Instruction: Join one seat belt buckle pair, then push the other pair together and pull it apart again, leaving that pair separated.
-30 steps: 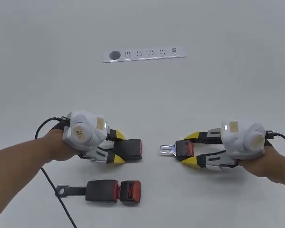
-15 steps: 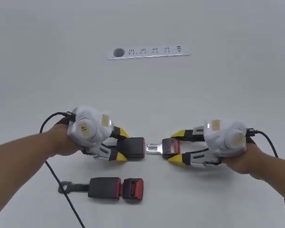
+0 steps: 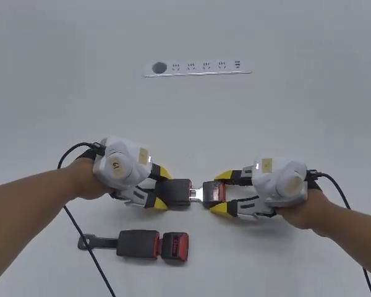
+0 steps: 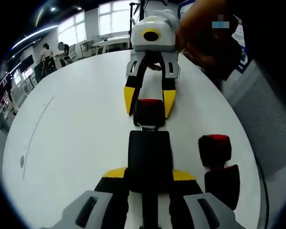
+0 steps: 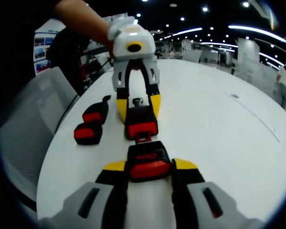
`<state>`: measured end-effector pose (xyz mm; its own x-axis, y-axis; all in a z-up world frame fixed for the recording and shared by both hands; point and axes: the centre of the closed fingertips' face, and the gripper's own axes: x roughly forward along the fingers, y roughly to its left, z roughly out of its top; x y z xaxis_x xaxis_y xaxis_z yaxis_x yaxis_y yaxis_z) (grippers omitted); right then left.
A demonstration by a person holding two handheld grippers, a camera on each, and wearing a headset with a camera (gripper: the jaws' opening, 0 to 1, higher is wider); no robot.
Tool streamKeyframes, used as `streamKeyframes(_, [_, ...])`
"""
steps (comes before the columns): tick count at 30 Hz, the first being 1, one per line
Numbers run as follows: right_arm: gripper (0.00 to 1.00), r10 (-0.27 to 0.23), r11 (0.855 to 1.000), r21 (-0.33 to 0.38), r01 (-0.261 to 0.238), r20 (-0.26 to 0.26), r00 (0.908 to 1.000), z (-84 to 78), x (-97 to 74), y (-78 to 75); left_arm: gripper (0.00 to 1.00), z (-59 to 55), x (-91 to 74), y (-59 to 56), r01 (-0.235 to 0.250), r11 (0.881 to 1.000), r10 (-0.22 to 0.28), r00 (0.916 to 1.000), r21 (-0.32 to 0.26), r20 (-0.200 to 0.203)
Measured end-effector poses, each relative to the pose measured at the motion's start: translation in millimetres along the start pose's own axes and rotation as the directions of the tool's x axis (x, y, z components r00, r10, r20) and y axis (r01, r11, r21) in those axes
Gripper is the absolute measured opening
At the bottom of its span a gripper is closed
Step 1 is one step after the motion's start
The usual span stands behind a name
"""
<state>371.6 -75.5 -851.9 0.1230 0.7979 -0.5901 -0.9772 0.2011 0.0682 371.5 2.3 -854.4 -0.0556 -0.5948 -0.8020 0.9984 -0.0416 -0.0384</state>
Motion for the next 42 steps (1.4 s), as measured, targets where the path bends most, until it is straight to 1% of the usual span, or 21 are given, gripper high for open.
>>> streamKeyframes(2, [0.35,-0.001,1.0,-0.005,0.001,-0.011,0.9999,0.4,-0.2,-0.4,0.33,-0.8,0.5,0.3,0.0,1.0,0.0,1.0,0.005,-0.005])
streamKeyframes(8, [0.35,-0.001,1.0,0.014,0.001,-0.021,0.9998,2.0,2.9,-0.6,0.32,-0.7,0.9,0.4,0.004,1.0,-0.004,0.9999,0.015,-0.013])
streamKeyframes(12, [0.35,0.004,1.0,0.015,-0.003,-0.024,0.9997,7.0,10.3,0.7,0.32,0.1,0.9,-0.1,0.008,1.0,-0.007,0.9998,0.019,-0.018])
streamKeyframes(14, [0.34,0.0,1.0,0.01,0.0,-0.033,0.9994,9.4,14.0,1.3,0.32,0.4,0.9,-0.2,0.009,1.0,-0.009,0.9997,0.02,-0.021])
streamKeyframes(16, [0.34,0.001,1.0,0.013,-0.001,-0.032,0.9995,9.5,13.8,-0.4,0.32,0.1,0.9,0.2,0.008,1.0,-0.008,0.9998,0.016,-0.017])
streamKeyframes(18, [0.34,-0.004,1.0,0.024,0.005,-0.03,0.9995,10.0,14.2,-0.5,0.32,-0.3,0.9,0.8,0.008,1.0,-0.008,0.9998,0.015,-0.016])
streamKeyframes(22, [0.34,-0.015,0.999,0.032,0.016,-0.044,0.9989,11.2,15.6,0.1,0.32,0.2,0.9,0.9,0.008,1.0,-0.007,0.9998,0.015,-0.021])
streamKeyframes(34, [0.35,-0.049,0.998,0.035,0.052,-0.082,0.9955,9.7,17.9,1.1,0.32,-0.5,2.4,2.1,0.002,1.0,-0.002,0.9994,0.003,-0.035])
streamKeyframes(42, [0.35,-0.065,0.997,0.037,0.068,-0.092,0.9937,8.8,17.7,1.5,0.32,-0.1,3.2,2.3,0.001,1.0,-0.001,0.9992,0.001,-0.04])
